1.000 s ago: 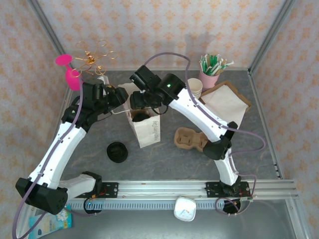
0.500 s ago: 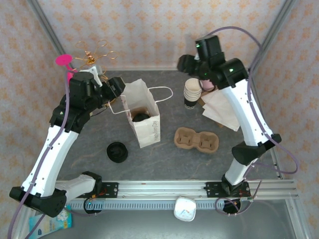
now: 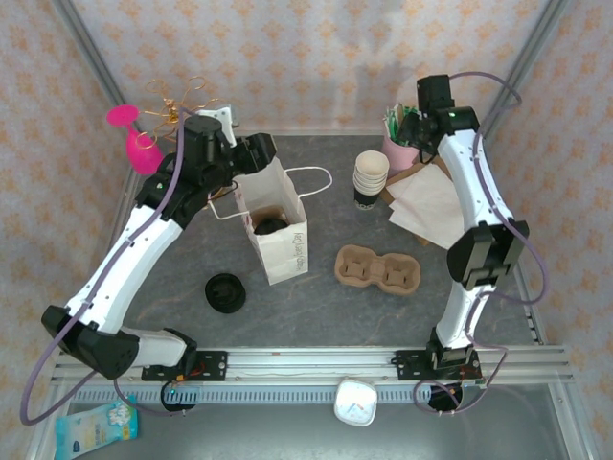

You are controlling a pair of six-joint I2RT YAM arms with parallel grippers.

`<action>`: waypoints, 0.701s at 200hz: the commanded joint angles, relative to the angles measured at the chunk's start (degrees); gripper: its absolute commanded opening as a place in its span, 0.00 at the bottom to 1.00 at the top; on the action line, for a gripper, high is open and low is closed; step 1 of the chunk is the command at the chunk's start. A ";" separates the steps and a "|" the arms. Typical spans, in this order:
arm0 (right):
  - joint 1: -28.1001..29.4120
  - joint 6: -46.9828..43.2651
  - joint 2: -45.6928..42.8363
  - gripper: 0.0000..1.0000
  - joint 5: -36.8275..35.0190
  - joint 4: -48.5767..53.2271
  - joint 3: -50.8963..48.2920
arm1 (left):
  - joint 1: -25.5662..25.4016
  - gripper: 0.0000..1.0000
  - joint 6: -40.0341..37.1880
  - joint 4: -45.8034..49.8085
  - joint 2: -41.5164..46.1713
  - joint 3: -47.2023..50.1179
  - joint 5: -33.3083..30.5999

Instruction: Pack the takeout coffee

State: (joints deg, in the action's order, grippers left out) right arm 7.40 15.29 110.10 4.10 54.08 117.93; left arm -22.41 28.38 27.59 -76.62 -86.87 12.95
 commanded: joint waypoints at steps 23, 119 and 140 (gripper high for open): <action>-0.98 -1.06 10.74 0.55 3.43 -3.05 9.06 | -0.31 0.61 -3.67 -3.00 -1.33 -2.77 -2.77; -0.98 -0.68 11.79 0.33 -0.67 -1.49 9.87 | -0.34 0.63 -4.13 -2.59 -2.51 -3.34 -4.10; -0.98 -0.82 11.08 0.30 -0.44 -0.65 9.69 | -0.35 0.64 -4.10 -2.55 -2.31 -3.23 -4.23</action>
State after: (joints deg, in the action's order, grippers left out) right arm 6.37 14.90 125.40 5.69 52.23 128.35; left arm -22.41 25.39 26.30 -79.00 -88.31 9.96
